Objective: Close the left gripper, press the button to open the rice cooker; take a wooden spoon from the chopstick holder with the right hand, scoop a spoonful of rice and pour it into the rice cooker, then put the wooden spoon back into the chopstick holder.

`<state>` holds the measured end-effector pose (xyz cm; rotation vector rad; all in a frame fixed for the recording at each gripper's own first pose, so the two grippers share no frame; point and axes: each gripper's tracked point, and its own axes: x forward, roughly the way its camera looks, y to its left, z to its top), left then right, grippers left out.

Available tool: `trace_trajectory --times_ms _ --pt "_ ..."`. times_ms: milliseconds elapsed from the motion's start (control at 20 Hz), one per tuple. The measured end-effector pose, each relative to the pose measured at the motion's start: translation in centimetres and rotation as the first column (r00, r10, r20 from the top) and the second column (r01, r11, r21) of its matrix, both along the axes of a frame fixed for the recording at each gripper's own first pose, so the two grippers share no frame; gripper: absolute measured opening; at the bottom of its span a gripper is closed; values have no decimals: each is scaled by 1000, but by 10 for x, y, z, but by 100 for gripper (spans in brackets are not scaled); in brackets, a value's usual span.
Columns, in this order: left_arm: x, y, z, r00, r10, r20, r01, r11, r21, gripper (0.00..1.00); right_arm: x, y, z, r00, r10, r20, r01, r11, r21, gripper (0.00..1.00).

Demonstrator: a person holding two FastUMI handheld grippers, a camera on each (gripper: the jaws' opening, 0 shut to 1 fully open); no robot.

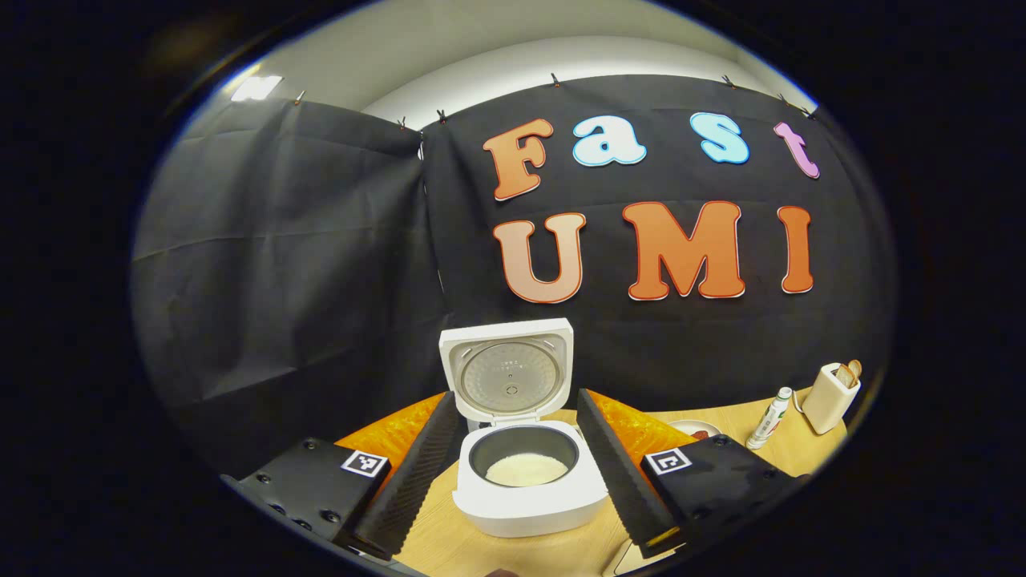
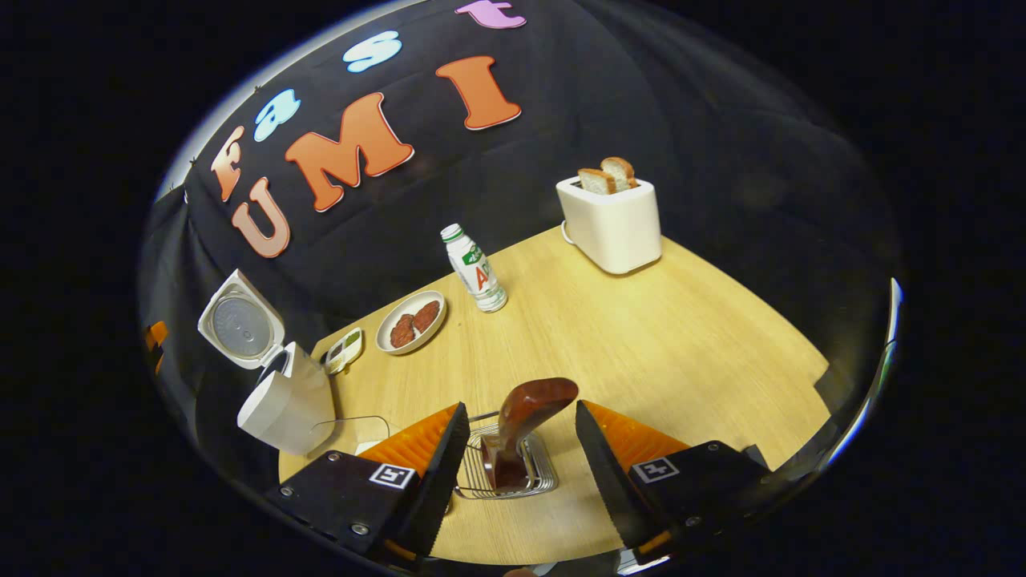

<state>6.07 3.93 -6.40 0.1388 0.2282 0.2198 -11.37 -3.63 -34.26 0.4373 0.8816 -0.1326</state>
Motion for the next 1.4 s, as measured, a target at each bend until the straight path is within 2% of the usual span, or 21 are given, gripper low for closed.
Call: trace_trajectory --times_ms 300,550,800,950,1200,1350,1400 --pt "63 32 6 999 -32 -40 30 998 -59 99 4 -39 55 994 -60 96 78 979 -191 89" --pt "120 53 24 997 -58 -45 54 994 -92 100 20 -51 121 978 -36 206 101 943 -316 93" --pt "191 77 44 999 -49 -23 47 994 -100 100 23 -48 175 957 -12 290 134 906 -402 94" --pt "235 87 35 999 -35 -31 31 993 -116 98 15 -48 192 949 -27 315 168 886 -431 94" --pt "291 102 -3 994 -14 -112 1 993 -116 100 -1 -57 203 949 -49 311 202 851 -484 94" --pt "305 105 -30 981 9 -191 -51 974 -219 98 -1 -65 210 946 -51 319 213 841 -498 94" --pt "307 109 -39 977 26 -210 -74 972 -224 100 1 -66 212 945 -51 322 214 841 -497 94"
